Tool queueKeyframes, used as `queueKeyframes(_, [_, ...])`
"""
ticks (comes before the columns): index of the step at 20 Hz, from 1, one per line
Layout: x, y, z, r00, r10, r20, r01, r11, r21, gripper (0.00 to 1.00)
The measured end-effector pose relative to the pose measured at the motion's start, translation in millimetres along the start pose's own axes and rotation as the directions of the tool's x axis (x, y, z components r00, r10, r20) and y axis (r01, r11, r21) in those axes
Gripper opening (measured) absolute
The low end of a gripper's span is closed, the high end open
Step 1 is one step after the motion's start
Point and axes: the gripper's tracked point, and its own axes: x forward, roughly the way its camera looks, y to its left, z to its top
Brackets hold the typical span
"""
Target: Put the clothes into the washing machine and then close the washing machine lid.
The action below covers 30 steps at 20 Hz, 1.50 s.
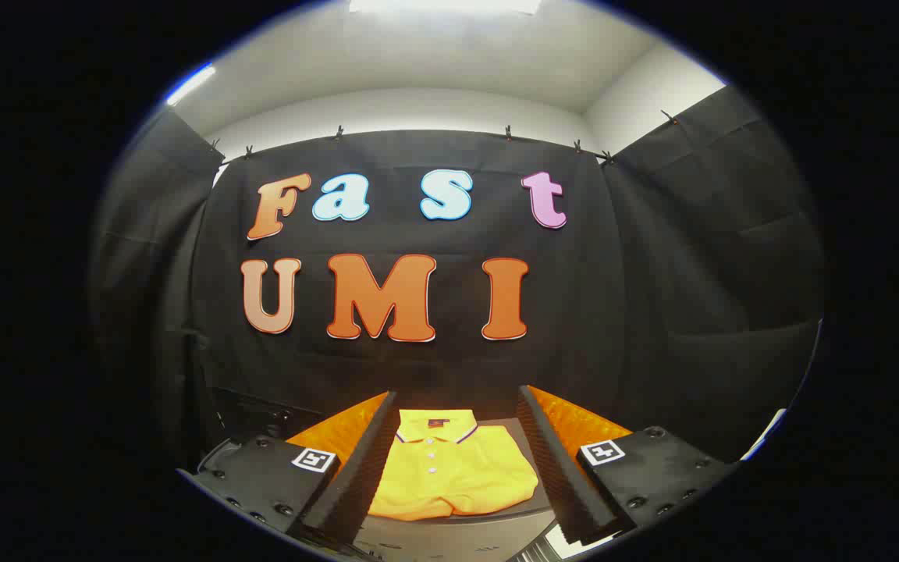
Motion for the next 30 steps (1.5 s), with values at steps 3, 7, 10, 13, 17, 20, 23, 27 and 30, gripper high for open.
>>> queueKeyframes(3, [6, 9, 3, 1.000, 0.009, 0.013, -0.009, 1.000, 0.003, 0.98])
queueKeyframes(7, [12, 19, -3, 1.000, 0.019, 0.007, -0.019, 1.000, 0.009, 0.98])
queueKeyframes(10, [9, 18, -6, 1.000, 0.014, 0.004, -0.014, 1.000, 0.009, 0.98])
queueKeyframes(13, [8, 9, -2, 1.000, -0.004, 0.009, 0.004, 1.000, 0.018, 0.98])
queueKeyframes(17, [7, -1, 7, 1.000, -0.018, 0.019, 0.018, 1.000, 0.000, 0.98])
queueKeyframes(20, [11, 0, 9, 0.999, -0.021, 0.026, 0.021, 1.000, -0.006, 0.98])
queueKeyframes(23, [16, 2, 5, 0.999, -0.024, 0.023, 0.024, 1.000, 0.014, 0.98])
queueKeyframes(27, [34, 2, 4, 0.999, -0.035, 0.029, 0.035, 0.999, 0.024, 0.97])
queueKeyframes(30, [63, 16, -16, 0.999, -0.008, -0.048, 0.006, 0.999, -0.043, 0.97])
